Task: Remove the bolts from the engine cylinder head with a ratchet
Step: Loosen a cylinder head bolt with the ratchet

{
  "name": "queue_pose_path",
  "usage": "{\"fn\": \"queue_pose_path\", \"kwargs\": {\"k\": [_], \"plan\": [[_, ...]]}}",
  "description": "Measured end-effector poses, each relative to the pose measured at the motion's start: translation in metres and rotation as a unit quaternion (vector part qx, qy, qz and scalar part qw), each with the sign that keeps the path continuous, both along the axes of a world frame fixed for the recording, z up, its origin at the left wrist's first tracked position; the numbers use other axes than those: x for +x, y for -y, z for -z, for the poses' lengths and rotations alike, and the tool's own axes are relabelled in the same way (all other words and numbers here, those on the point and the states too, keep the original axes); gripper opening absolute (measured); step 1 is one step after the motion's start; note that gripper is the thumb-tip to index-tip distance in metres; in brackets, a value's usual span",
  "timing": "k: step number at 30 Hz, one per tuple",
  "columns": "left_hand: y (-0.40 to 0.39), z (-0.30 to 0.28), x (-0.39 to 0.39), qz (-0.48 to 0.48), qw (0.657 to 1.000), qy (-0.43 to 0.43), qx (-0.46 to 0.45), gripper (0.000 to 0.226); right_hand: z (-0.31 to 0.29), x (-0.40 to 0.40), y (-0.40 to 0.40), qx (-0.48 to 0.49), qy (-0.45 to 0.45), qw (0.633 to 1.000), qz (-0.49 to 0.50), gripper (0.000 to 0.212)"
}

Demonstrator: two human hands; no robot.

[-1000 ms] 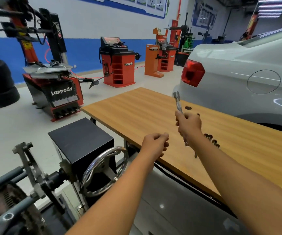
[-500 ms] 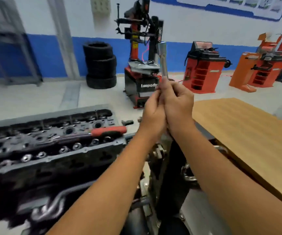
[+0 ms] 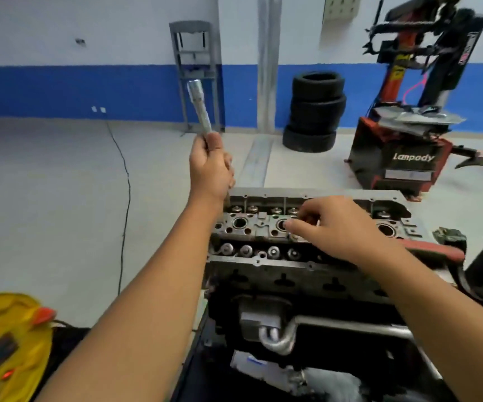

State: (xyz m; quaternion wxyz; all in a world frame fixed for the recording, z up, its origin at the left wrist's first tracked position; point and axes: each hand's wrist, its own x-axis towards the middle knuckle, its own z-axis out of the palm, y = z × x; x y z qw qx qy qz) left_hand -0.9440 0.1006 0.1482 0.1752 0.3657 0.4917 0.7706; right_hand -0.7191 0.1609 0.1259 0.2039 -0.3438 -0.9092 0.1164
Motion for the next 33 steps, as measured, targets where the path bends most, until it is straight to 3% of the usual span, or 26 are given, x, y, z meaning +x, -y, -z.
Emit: {"fn": "queue_pose_path", "kwargs": {"k": [5, 8, 13, 17, 22, 26, 30, 33], "plan": [[-0.011, 0.039, -0.035, 0.013, 0.998, 0.058, -0.006, 0.025, 0.013, -0.005, 0.011, 0.179, 0.088, 0.979, -0.033, 0.068], [-0.020, 0.048, -0.043, 0.024, 0.998, 0.060, 0.021, 0.023, 0.017, -0.008, 0.010, 0.187, 0.086, 0.978, -0.018, 0.056], [-0.015, 0.041, -0.033, 0.002, 0.999, -0.018, 0.052, 0.024, 0.017, -0.006, 0.008, 0.214, 0.076, 0.974, -0.018, 0.047], [-0.011, 0.042, -0.032, 0.003, 0.998, -0.003, 0.059, 0.023, 0.019, -0.007, 0.010, 0.229, 0.060, 0.972, -0.014, 0.043], [-0.010, 0.047, -0.032, 0.009, 1.000, -0.015, 0.016, 0.025, 0.018, -0.007, 0.008, 0.205, 0.030, 0.978, -0.006, 0.044], [-0.007, 0.042, -0.027, 0.000, 0.998, -0.055, -0.009, 0.020, 0.007, -0.015, -0.001, 0.128, 0.003, 0.991, 0.032, 0.046], [-0.010, 0.038, -0.028, -0.020, 0.994, -0.064, -0.084, 0.021, -0.019, -0.024, -0.009, 0.098, -0.117, 0.988, 0.038, 0.047], [-0.008, 0.041, -0.025, -0.049, 0.995, -0.052, -0.070, 0.023, -0.052, -0.036, -0.012, 0.041, -0.236, 0.970, 0.030, 0.050]]}}
